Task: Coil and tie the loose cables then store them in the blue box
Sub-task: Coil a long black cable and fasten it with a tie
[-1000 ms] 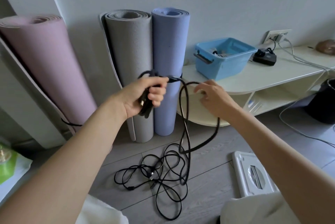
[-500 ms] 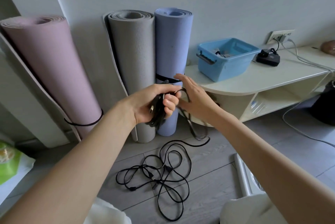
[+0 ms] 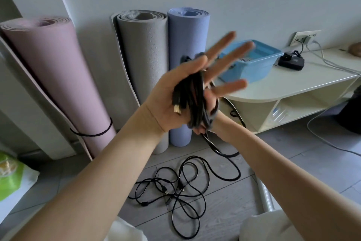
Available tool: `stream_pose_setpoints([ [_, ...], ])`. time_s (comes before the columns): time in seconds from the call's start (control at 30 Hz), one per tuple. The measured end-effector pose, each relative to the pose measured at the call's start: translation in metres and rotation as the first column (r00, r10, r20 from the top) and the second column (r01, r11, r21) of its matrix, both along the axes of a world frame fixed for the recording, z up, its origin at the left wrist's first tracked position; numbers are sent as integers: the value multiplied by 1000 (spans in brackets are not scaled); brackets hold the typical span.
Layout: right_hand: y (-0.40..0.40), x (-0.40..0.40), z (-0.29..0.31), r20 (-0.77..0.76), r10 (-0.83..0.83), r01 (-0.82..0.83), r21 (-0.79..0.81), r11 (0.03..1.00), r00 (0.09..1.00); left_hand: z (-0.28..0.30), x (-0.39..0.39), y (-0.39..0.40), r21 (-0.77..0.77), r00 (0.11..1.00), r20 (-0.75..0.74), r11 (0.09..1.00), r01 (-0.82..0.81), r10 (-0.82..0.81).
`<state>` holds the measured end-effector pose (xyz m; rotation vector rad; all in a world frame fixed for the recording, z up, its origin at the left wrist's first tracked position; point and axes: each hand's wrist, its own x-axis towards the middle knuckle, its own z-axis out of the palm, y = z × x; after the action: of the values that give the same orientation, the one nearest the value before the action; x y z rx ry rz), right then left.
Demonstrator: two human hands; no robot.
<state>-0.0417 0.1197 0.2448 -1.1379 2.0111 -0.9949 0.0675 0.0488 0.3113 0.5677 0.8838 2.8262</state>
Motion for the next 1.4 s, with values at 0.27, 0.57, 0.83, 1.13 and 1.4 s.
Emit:
stream_pose_setpoints([
  [0.27,-9,17,-26,-402,87,-86,22,996,911,-9,-19,-21,-111,523,306,575,-811,796],
  [0.57,3,5,-31,-534,29,-63,-45,997,845,-2,-25,-13,-125,481,334,544,-830,810],
  [0.83,9,-6,-25,-207,26,-5,103,995,978,-8,-35,-11,-299,456,184,491,-818,871],
  [1.13,-3,-1,-30,78,-132,119,151,981,988,-14,-26,-27,-432,333,36,315,-845,942],
  [1.4,10,19,-1,-837,116,-71,92,993,535,-43,-23,-32,-955,575,-18,157,-253,818],
])
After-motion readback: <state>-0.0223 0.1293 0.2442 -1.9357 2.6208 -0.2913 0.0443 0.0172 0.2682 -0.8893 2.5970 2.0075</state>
